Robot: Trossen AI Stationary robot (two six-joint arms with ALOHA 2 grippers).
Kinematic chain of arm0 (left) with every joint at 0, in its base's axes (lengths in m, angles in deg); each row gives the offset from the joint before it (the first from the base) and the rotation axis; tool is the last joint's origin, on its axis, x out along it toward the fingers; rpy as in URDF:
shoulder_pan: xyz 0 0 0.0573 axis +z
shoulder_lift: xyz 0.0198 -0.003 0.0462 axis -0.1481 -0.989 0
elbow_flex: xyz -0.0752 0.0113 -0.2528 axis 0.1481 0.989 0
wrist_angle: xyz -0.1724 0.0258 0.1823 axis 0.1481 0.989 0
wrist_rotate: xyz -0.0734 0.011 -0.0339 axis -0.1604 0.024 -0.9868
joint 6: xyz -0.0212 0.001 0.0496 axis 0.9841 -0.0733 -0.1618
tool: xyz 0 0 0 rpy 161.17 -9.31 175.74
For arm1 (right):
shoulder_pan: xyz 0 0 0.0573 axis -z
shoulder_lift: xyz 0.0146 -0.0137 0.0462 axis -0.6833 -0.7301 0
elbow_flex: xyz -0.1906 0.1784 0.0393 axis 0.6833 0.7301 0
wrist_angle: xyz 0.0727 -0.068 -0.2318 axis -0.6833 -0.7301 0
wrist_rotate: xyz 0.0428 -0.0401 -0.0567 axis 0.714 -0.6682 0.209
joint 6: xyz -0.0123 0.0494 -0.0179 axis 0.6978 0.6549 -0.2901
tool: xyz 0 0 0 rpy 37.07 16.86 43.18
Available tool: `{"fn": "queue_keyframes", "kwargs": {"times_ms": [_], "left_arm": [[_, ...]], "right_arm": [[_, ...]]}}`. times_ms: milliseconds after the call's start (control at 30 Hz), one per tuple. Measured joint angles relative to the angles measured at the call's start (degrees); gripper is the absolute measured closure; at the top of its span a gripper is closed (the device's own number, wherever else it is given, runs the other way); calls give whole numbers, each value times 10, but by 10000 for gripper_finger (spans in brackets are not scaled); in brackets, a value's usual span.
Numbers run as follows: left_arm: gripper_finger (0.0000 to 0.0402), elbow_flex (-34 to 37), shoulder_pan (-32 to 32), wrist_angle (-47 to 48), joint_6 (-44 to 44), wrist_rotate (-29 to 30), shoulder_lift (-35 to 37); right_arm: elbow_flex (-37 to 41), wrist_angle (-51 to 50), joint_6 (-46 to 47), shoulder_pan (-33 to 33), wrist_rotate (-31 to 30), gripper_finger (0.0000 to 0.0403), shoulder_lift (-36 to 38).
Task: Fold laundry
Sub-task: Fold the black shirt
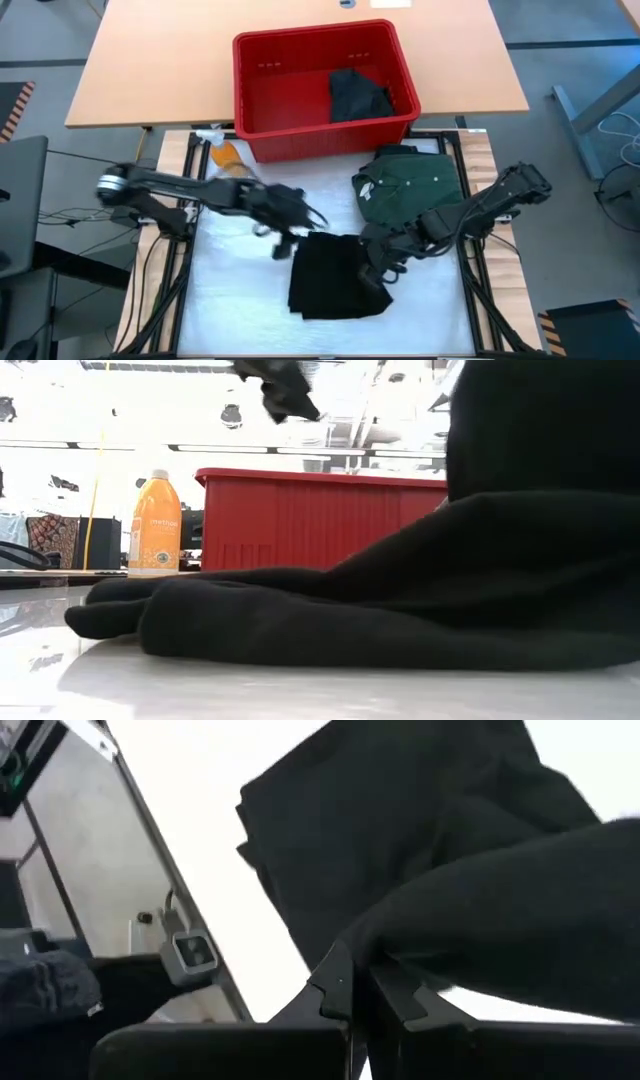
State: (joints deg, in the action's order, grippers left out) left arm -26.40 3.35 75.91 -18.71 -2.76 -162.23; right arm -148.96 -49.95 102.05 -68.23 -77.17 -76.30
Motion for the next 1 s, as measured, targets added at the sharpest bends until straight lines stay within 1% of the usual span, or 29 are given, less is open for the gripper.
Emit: {"fn": "queue_keyframes", "kwargs": {"times_ms": [100, 200, 300, 400, 467, 600, 667, 767, 833, 933, 1000], "left_arm": [[235, 106, 17, -53, 45, 16, 112], [235, 207, 26, -96, 90, 43, 211], [235, 276, 37, -98, 123, 65, 286], [235, 319, 46, -94, 148, 75, 339], [235, 338, 50, -93, 155, 74, 360], [235, 352, 53, -73, 160, 70, 372], [235, 352, 53, -64, 152, 61, 372], [235, 352, 53, -63, 147, 51, 367], [235, 352, 53, -65, 140, 46, 368], [235, 352, 53, -61, 134, 47, 368], [235, 352, 53, -63, 131, 48, 368]], "right_arm": [[-18, 21, -18, 16, 0, 376, -30], [-37, 65, -57, 40, 16, 376, -81], [-60, 137, -97, 74, 59, 371, -144], [-91, 191, -120, 108, 118, 363, -209], [-118, 220, -133, 128, 147, 360, -252], [-184, 239, -141, 160, 174, 353, -326], [-219, 238, -152, 172, 206, 344, -363], [-268, 232, -166, 183, 259, 321, -403], [-296, 225, -167, 183, 271, 299, -414], [-332, 194, -185, 182, 271, 263, -417], [-342, 176, -195, 182, 267, 242, -410]]}}
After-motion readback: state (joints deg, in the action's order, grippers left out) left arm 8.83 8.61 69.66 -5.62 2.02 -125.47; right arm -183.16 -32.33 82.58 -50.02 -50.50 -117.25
